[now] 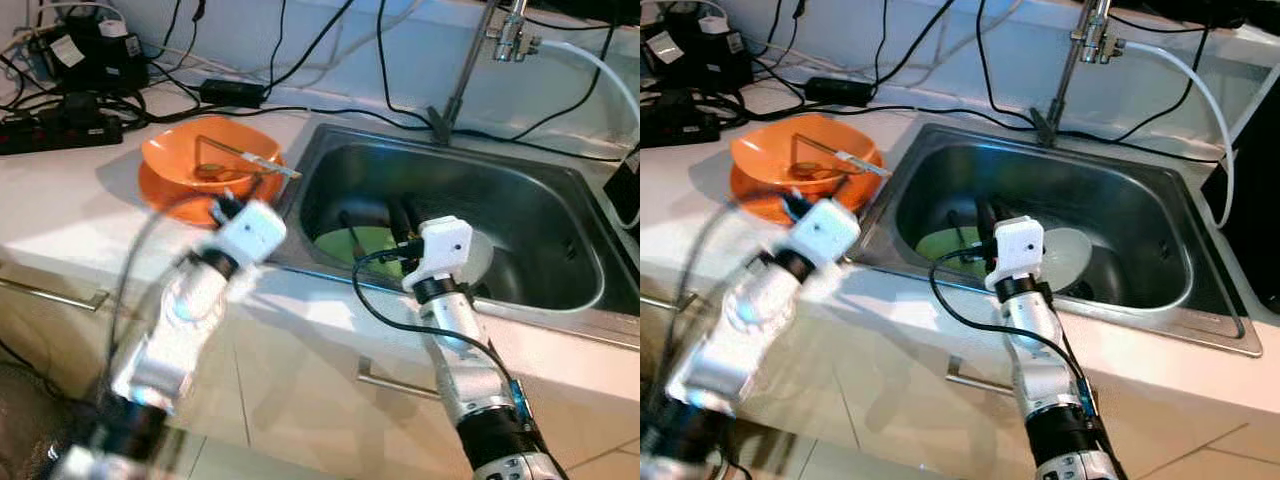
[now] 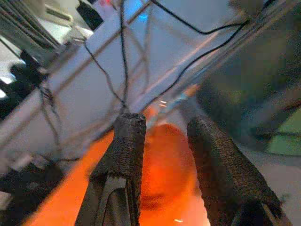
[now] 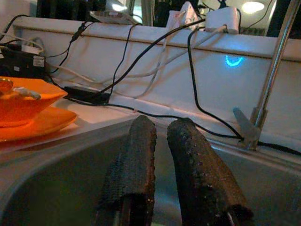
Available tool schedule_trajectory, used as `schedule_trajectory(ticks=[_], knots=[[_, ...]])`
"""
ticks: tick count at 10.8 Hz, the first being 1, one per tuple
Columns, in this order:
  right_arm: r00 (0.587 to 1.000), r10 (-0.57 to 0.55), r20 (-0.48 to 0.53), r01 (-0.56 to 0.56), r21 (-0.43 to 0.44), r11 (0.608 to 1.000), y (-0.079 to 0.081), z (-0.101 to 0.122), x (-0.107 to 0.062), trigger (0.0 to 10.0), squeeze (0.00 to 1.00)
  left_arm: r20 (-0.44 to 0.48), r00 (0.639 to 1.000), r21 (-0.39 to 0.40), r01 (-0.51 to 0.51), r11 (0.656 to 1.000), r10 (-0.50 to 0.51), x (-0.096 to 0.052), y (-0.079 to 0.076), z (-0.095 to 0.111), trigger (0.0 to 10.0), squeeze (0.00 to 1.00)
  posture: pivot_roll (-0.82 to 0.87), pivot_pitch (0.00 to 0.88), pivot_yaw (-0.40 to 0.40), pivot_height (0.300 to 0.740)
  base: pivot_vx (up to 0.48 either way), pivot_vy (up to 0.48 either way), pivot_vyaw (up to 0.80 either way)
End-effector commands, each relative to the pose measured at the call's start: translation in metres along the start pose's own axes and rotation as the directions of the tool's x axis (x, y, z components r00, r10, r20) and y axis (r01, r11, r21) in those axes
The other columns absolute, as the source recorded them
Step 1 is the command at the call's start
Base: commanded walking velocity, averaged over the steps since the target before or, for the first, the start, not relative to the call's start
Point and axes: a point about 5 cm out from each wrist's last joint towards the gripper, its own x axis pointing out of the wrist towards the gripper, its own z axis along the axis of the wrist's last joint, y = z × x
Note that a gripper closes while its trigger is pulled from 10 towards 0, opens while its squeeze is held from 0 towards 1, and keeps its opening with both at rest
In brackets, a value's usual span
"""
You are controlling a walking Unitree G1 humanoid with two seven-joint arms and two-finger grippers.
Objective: Kitchen organization
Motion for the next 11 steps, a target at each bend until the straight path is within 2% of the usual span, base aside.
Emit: schedule_trajectory(ticks=[1, 2, 6, 11], knots=[[1.000, 0.001, 0.000, -0.001, -0.006, 1.000, 0.001, 0.002, 0.001, 10.0, 0.00, -0.006, 1.000, 0.057, 0.013, 0.998, -0.013, 0.004, -0.002, 0.000, 10.0, 0.00, 0.24, 0.028, -0.067, 0.740, 0.000, 0.000, 0.00], [1.000, -0.002, -0.001, 0.002, -0.003, 1.000, 0.002, 0.002, 0.003, 10.0, 0.00, -0.052, 0.999, 0.136, 0.020, 0.990, -0.013, 0.015, 0.000, -0.008, 10.0, 0.00, 0.23, 0.029, -0.067, 0.740, 0.000, 0.000, 0.00], [1.000, -0.014, 0.001, 0.014, 0.002, 1.000, 0.002, 0.004, 0.004, 10.0, 0.00, -0.071, 0.997, 0.179, 0.040, 0.983, -0.027, 0.034, -0.004, -0.011, 10.0, 0.00, 0.22, 0.022, -0.061, 0.740, 0.000, 0.000, 0.00], [1.000, -0.023, -0.011, 0.023, 0.005, 1.000, 0.000, 0.002, 0.004, 10.0, 0.00, -0.059, 0.998, 0.240, 0.012, 0.971, 0.002, 0.052, 0.001, -0.007, 10.0, 0.00, 0.22, 0.022, -0.063, 0.740, 0.000, 0.000, 0.00]])
